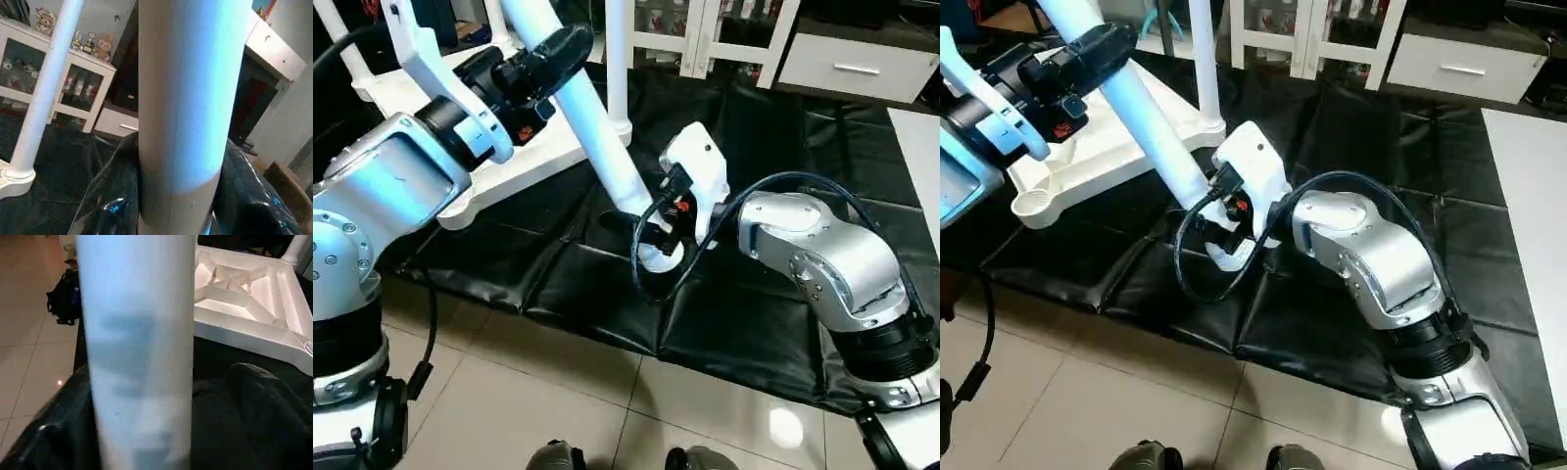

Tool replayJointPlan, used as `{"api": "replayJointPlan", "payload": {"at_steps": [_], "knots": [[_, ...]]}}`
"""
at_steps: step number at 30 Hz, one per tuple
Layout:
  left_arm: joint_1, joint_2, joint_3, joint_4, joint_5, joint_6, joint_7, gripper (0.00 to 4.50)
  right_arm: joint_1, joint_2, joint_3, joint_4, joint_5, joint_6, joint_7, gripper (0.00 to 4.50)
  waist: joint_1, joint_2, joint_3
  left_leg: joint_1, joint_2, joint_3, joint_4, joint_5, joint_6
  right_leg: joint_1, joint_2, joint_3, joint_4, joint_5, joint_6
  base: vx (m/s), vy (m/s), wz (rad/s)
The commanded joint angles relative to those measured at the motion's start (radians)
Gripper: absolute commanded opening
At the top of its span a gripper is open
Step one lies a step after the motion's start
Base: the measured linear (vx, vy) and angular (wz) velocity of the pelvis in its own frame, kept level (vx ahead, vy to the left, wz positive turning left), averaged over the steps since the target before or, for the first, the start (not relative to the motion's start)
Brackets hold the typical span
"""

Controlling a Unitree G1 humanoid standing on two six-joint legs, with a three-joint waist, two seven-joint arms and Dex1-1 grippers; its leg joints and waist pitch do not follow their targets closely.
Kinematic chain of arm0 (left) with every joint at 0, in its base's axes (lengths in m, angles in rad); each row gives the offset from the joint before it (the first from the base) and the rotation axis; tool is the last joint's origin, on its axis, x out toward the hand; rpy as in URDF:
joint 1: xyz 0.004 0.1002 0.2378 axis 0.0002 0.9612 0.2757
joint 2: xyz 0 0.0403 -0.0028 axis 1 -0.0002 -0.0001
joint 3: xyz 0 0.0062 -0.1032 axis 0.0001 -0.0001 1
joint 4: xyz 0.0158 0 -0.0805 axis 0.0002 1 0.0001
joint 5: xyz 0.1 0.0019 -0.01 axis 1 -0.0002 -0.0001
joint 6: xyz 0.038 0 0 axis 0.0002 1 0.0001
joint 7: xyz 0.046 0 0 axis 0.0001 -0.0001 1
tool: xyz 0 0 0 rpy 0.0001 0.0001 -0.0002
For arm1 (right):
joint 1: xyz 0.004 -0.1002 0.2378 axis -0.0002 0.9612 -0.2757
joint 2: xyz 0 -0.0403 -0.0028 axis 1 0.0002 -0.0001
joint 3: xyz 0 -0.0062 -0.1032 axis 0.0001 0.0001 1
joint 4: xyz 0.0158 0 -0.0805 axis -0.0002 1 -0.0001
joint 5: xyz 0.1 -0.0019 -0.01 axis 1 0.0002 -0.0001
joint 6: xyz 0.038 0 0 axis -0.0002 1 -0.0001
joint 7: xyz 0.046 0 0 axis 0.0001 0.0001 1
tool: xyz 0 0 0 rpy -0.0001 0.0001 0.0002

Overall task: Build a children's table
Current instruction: Pick table leg

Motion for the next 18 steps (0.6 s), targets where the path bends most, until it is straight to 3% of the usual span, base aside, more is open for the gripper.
{"api": "replayJointPlan", "payload": {"at_steps": [1, 15, 18], "knots": [[0.004, 0.007, 0.009, -0.008, 0.012, -0.003, -0.016, 1.66, 0.005, -0.001, -0.014, -0.002, 0.0, -0.009, 0.008, 3.5, 0.005, -0.002, -0.106, 0.011, 0.034, -0.012, -0.062, -0.074, -0.045, 0.079, -0.063, 0.06, -0.07, -0.215, -0.127, 0.0, 0.0, 0.0], [0.009, 0.011, 0.003, -0.006, 0.073, 0.001, -0.071, 1.66, 0.022, -0.009, -0.013, -0.005, 0.016, -0.017, 0.095, 2.3, 0.007, -0.001, -0.111, 0.012, 0.035, -0.014, -0.062, -0.109, -0.043, 0.077, -0.063, 0.058, -0.074, -0.241, -0.122, 0.0, 0.0, 0.0], [0.042, 0.021, -0.015, -0.028, 0.108, -0.01, -0.158, 2.36, 0.038, -0.013, -0.058, -0.017, 0.088, -0.045, 0.186, 2.01, 0.008, 0.0, -0.111, 0.013, 0.036, -0.013, -0.062, -0.117, -0.039, 0.073, -0.064, 0.058, -0.077, -0.26, -0.119, 0.0, 0.0, 0.0]]}}
